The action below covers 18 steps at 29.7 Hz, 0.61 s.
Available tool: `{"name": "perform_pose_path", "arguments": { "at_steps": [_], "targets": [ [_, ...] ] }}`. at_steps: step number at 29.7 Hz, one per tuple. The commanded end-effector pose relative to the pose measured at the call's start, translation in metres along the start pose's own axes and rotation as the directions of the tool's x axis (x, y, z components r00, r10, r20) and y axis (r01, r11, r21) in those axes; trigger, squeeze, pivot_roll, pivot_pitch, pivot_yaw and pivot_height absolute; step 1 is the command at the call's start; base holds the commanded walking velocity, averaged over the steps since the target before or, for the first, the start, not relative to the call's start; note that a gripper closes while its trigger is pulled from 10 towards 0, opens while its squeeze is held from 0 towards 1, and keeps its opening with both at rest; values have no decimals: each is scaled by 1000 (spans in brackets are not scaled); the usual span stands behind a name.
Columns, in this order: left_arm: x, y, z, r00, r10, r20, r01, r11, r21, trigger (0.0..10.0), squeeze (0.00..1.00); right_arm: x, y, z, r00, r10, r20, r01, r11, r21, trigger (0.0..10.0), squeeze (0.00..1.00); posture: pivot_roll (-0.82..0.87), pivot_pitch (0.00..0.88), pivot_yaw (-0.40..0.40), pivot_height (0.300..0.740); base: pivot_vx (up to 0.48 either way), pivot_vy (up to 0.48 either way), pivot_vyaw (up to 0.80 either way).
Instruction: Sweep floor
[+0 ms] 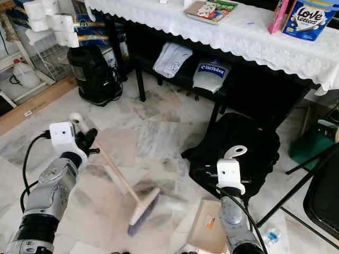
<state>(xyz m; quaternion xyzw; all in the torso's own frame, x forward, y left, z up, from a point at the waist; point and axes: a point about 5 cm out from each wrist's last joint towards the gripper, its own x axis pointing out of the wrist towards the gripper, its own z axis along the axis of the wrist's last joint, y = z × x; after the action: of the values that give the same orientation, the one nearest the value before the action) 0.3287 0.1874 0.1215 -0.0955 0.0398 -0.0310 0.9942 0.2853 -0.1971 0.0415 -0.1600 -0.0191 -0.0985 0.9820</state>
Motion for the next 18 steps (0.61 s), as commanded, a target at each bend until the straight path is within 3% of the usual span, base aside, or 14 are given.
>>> {"name": "perform_pose_path", "arguments": {
  "at_steps": [1,4,8,13,18],
  "targets": [
    [2,-3,1,1000,-25,-7,25,999,-22,10000,0,-7,-3,-10,999,0,-43,-1,1000,-16,10000,0,29,155,24,740,0,0,0],
    [1,-10,-1,994,-107,-29,107,994,-19,10000,0,-6,-5,-10,999,-3,-45,2,1000,-18,10000,0,33,152,21,740,0,0,0],
    [0,-12,1,989,-144,-28,144,989,-29,10000,0,-6,-5,-10,999,-1,-45,0,1000,-19,10000,0,36,152,20,740,0,0,0],
    [-6,-21,11,955,-297,-16,296,954,-48,10000,0,-3,-2,-8,999,8,-44,-8,1000,-16,10000,0,47,150,18,740,0,0,0],
    [-8,-22,17,937,-348,-14,348,937,-25,10000,0,-2,-1,-7,999,11,-43,-11,1000,-13,10000,0,48,147,18,740,0,0,0]
  ]
}}
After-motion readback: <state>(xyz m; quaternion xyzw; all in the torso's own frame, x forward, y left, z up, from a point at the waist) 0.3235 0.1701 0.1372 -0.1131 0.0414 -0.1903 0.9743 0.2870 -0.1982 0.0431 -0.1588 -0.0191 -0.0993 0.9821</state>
